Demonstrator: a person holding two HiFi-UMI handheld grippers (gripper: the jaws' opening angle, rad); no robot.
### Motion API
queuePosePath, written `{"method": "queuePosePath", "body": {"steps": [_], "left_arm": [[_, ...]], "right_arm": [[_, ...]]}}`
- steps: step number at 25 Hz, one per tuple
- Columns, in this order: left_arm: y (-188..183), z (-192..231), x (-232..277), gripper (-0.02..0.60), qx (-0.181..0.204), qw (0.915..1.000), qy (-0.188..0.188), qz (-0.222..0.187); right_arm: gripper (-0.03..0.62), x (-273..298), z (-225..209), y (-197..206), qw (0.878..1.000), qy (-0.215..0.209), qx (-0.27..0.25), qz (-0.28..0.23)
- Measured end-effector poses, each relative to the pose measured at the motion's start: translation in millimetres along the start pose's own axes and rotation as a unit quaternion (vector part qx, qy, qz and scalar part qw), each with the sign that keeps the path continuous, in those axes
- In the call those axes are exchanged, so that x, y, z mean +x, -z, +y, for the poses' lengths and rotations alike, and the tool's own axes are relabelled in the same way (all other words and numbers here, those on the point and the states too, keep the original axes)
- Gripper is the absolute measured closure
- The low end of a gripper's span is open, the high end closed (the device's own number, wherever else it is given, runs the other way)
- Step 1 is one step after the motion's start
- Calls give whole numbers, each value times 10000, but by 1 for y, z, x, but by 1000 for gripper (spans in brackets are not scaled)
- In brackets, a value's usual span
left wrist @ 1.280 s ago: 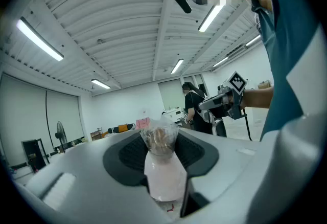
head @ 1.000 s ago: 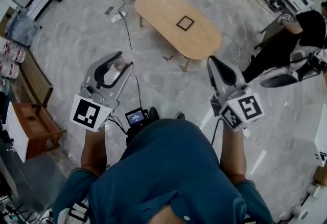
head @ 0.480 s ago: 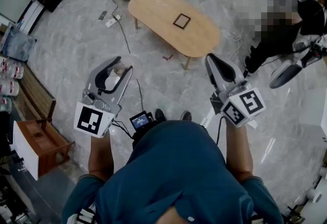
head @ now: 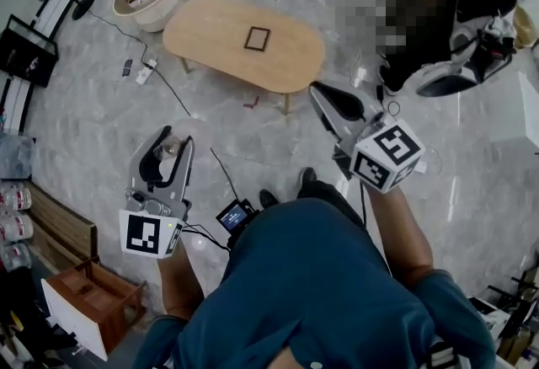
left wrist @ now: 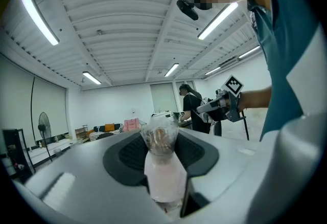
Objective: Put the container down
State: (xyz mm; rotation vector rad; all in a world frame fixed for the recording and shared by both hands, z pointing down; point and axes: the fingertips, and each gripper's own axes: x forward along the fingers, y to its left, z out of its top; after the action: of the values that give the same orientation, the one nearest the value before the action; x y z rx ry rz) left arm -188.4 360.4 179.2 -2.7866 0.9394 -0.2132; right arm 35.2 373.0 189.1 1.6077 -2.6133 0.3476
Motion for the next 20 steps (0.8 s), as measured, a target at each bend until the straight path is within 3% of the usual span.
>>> {"method": "queuePosePath", "body": {"steps": [5,16,20], "left_arm": [[16,11,24,439,-52,9996,10,289],[37,52,102,437,-189,9934,-693,889],[33,62,140,439,-127,9921,-916,846]], "right_arm": [[583,19,-28,6,9998,25,162,78],[583,108,-114,2,9972,-661,312,144],[583,135,-152,-8,9955,-899,275,140]]}}
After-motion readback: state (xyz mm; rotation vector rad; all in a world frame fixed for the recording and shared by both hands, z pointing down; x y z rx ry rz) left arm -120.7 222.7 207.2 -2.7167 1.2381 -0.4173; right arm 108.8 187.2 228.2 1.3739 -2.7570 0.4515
